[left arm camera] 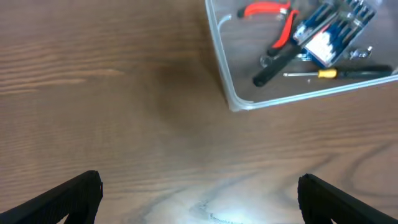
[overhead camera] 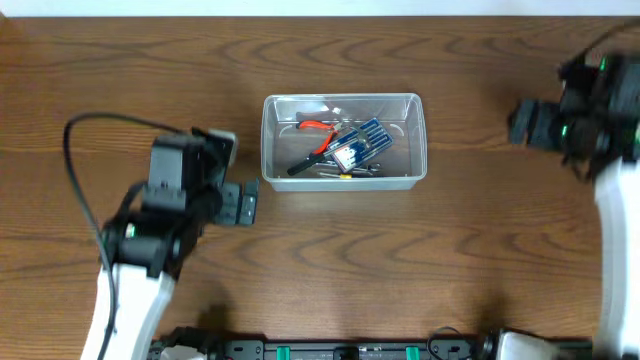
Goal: Pack container
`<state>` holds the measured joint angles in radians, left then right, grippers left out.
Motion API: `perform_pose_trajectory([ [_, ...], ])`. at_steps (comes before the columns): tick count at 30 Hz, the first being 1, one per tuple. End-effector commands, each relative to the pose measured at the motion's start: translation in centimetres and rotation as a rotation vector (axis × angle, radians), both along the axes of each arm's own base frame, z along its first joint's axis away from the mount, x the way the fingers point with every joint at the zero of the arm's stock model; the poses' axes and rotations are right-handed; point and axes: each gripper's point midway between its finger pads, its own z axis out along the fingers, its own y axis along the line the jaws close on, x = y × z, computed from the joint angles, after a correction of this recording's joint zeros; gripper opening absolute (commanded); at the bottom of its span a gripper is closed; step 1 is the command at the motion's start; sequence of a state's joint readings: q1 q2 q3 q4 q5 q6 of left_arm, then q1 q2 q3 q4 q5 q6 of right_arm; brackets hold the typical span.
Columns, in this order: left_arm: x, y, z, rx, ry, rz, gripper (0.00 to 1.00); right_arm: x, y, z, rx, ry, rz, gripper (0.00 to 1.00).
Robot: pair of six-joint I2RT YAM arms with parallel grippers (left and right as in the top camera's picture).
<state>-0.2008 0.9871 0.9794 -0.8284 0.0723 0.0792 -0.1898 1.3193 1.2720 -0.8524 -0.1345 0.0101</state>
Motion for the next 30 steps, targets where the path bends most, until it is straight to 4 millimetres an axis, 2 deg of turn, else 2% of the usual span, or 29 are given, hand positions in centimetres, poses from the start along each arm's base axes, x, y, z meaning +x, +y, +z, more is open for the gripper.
perform_pose_trajectory([
  [1, -1.4, 1.8, 2.2, 0.025, -0.138, 0.121, 0.98, -4.0, 2.1, -0.3, -0.026, -0.081, 0.019, 0.99],
  [2, -1.8, 2.3, 3.1, 0.033, -0.187, 0.146, 0.99, -5.4, 2.8, -0.6, -0.036, -0.116, 0.032, 0.99],
  [5, -3.0, 3.3, 4.6, 0.042, -0.292, 0.177, 0.98, -7.6, 3.9, -1.7, -0.051, -0.162, 0.050, 0.99],
  [11, -3.7, 3.5, 4.9, 0.026, -0.334, 0.180, 0.99, -10.8, 4.6, -3.3, -0.048, -0.190, 0.072, 0.99],
  [20, -3.5, 3.4, 4.5, 0.034, -0.313, 0.178, 0.98, -13.2, 4.7, -5.8, -0.040, -0.063, 0.074, 0.99],
  [30, -3.5, 3.4, 4.4, 0.035, -0.310, 0.178, 0.98, -13.8, 4.7, -6.4, -0.037, -0.026, 0.075, 0.99],
])
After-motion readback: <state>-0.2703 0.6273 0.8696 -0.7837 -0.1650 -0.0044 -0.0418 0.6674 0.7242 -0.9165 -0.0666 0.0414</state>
